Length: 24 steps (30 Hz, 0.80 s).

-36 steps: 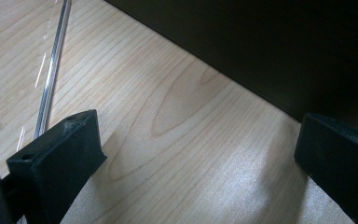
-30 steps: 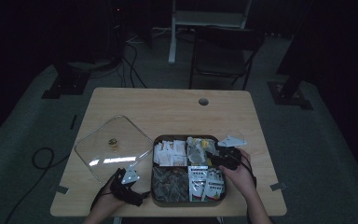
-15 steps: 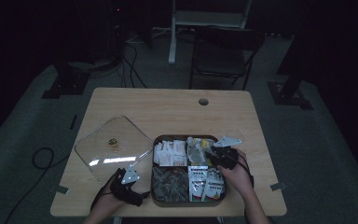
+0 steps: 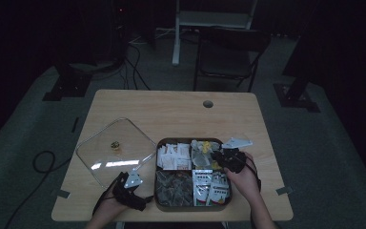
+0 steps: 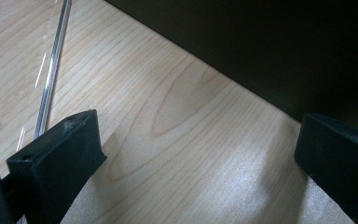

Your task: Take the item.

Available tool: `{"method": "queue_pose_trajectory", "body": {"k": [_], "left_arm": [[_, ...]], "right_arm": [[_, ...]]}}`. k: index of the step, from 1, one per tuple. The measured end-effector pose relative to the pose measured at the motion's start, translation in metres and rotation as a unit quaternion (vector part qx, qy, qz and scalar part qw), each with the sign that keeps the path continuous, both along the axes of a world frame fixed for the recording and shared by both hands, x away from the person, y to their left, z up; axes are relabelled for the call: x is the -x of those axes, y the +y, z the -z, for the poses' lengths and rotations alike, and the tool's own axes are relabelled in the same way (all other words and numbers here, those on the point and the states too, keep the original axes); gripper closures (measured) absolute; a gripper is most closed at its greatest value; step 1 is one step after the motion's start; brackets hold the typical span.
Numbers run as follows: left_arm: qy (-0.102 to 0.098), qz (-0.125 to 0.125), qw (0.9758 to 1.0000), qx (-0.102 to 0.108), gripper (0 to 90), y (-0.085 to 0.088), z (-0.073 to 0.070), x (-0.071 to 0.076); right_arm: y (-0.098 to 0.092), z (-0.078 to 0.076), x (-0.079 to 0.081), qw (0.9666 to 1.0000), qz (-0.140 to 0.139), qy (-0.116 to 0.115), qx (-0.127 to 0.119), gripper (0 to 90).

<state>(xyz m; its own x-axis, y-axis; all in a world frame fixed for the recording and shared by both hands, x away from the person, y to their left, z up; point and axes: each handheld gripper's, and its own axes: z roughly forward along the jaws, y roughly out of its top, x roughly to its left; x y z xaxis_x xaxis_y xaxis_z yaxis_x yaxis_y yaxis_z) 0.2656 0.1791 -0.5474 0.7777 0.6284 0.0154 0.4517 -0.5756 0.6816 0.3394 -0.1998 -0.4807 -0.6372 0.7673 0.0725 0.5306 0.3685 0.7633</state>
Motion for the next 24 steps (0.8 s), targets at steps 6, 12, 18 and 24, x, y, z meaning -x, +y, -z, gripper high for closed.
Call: {"method": "queue_pose_trajectory", "body": {"k": [6, 12, 18, 24], "left_arm": [[-0.001, 0.0, 1.0, 0.0, 1.2, 0.0, 0.0, 0.0], [-0.001, 0.0, 1.0, 0.0, 1.2, 0.0, 0.0, 0.0], [-0.001, 0.0, 1.0, -0.001, 1.2, 0.0, 0.0, 0.0], [-0.001, 0.0, 1.0, 0.0, 1.2, 0.0, 0.0, 0.0]], "right_arm": [[-0.002, -0.01, 0.003, 0.9999, 0.002, -0.009, -0.012, 82.4], [-0.004, -0.022, 0.006, 0.9994, 0.003, -0.022, -0.027, 82.3], [-0.007, -0.035, 0.009, 0.9984, 0.005, -0.037, -0.042, 82.0], [-0.01, -0.043, 0.01, 0.9975, 0.007, -0.04, -0.058, 81.7]]}}
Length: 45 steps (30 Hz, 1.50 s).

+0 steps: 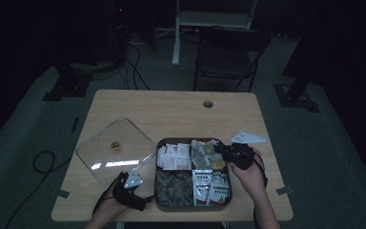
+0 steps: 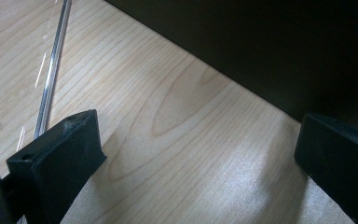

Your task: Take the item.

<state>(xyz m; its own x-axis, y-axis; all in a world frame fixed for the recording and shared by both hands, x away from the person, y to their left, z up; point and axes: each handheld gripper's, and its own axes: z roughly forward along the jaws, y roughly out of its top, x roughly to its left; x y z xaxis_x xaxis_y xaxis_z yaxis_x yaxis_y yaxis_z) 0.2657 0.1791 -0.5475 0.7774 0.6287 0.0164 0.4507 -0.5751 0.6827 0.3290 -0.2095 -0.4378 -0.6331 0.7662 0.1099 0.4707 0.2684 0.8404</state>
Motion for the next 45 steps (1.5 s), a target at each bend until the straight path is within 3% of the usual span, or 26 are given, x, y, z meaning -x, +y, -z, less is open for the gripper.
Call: {"method": "queue_pose_trajectory", "body": {"k": [5, 10, 13, 15, 24, 32, 45], "left_arm": [[0.0, 0.0, 1.0, 0.001, 1.2, 0.0, 0.0, 0.0], [0.0, 0.0, 1.0, 0.001, 1.2, 0.0, 0.0, 0.0], [0.0, 0.0, 1.0, 0.0, 1.2, 0.0, 0.0, 0.0], [0.0, 0.0, 1.0, 0.0, 1.2, 0.0, 0.0, 0.0], [0.0, 0.0, 1.0, 0.0, 1.2, 0.0, 0.0, 0.0], [0.0, 0.0, 1.0, 0.0, 1.2, 0.0, 0.0, 0.0], [0.0, 0.0, 1.0, 0.001, 1.3, 0.0, 0.0, 0.0]], "right_arm": [[0.0, -0.003, 0.0, 1.0, 0.001, -0.005, -0.003, 81.8], [-0.001, -0.003, -0.001, 0.9997, -0.002, 0.001, -0.023, 81.1], [-0.001, -0.003, -0.001, 0.9998, 0.002, 0.001, -0.02, 83.0], [0.0, -0.003, 0.0, 0.9998, 0.012, -0.015, -0.01, 83.1], [-0.001, -0.007, -0.003, 0.9994, -0.004, -0.006, -0.033, 82.0], [-0.001, -0.011, -0.002, 0.9995, 0.003, -0.017, -0.026, 83.4], [-0.009, -0.028, -0.003, 0.9986, 0.009, -0.033, -0.04, 83.2]]}}
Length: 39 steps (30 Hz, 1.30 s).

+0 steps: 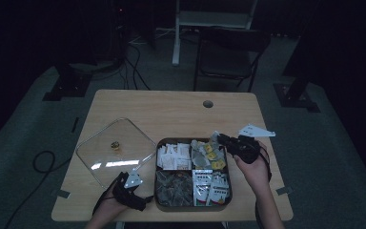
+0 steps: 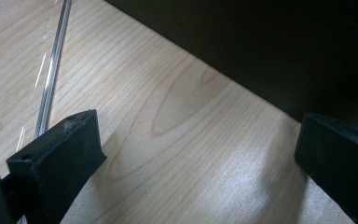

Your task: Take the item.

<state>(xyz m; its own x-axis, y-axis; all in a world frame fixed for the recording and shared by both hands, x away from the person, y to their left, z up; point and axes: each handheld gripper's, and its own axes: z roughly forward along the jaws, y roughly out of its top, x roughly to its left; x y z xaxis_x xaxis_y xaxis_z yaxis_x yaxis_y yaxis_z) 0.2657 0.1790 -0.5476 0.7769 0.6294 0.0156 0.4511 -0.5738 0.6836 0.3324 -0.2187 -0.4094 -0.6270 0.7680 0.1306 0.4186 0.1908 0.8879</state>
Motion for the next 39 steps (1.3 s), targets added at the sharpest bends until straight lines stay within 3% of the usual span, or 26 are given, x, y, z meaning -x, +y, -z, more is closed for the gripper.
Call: {"method": "queue_pose_trajectory", "body": {"k": [9, 21, 31, 39], "left_arm": [[0.0, 0.0, 1.0, 0.0, 1.2, 0.0, 0.0, 0.0], [0.0, 0.0, 1.0, 0.0, 1.3, 0.0, 0.0, 0.0], [0.0, 0.001, 1.0, -0.001, 1.2, 0.0, 0.0, 0.0], [0.0, 0.0, 1.0, 0.0, 1.2, 0.0, 0.0, 0.0]], "right_arm": [[-0.015, -0.014, -0.002, 0.9996, 0.021, -0.018, -0.006, 83.2], [-0.05, -0.025, -0.002, 0.9975, 0.065, -0.027, -0.01, 83.2], [-0.074, -0.014, -0.001, 0.9954, 0.094, -0.015, -0.008, 83.0], [-0.08, 0.003, -0.007, 0.9949, 0.1, 0.008, -0.002, 82.8]]}}
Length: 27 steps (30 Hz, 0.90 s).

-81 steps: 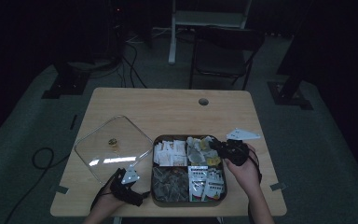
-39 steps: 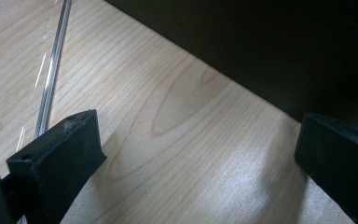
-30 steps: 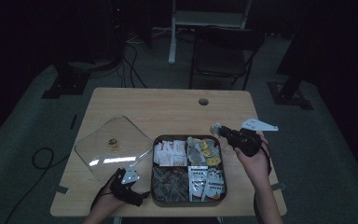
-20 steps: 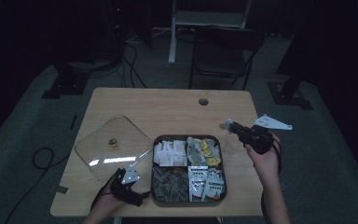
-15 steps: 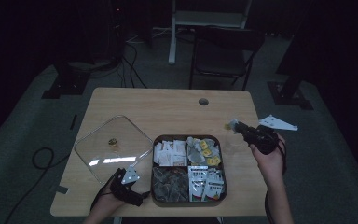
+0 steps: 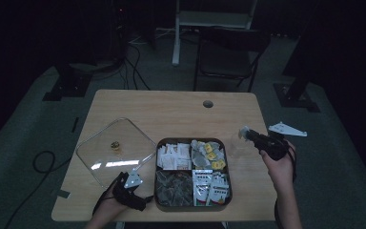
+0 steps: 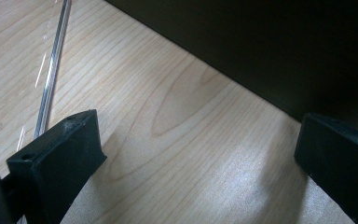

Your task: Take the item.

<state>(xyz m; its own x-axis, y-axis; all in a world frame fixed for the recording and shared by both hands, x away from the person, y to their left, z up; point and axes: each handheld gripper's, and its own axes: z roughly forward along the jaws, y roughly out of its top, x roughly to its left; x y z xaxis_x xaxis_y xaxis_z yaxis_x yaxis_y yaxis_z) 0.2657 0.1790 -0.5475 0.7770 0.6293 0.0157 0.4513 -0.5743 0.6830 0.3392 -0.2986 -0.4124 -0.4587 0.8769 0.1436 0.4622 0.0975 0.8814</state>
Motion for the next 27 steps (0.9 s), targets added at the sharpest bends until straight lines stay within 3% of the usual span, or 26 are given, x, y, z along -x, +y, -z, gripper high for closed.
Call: {"method": "queue_pose_trajectory", "body": {"k": [19, 27], "left_arm": [[0.001, 0.0, 1.0, 0.0, 1.2, 0.0, 0.0, 0.0], [0.0, 0.0, 1.0, 0.0, 1.2, 0.0, 0.0, 0.0]], "right_arm": [[0.003, 0.043, -0.017, 0.9984, 0.005, 0.055, 0.003, 81.6], [0.004, 0.051, -0.024, 0.9977, 0.006, 0.067, 0.0, 78.5]]}}
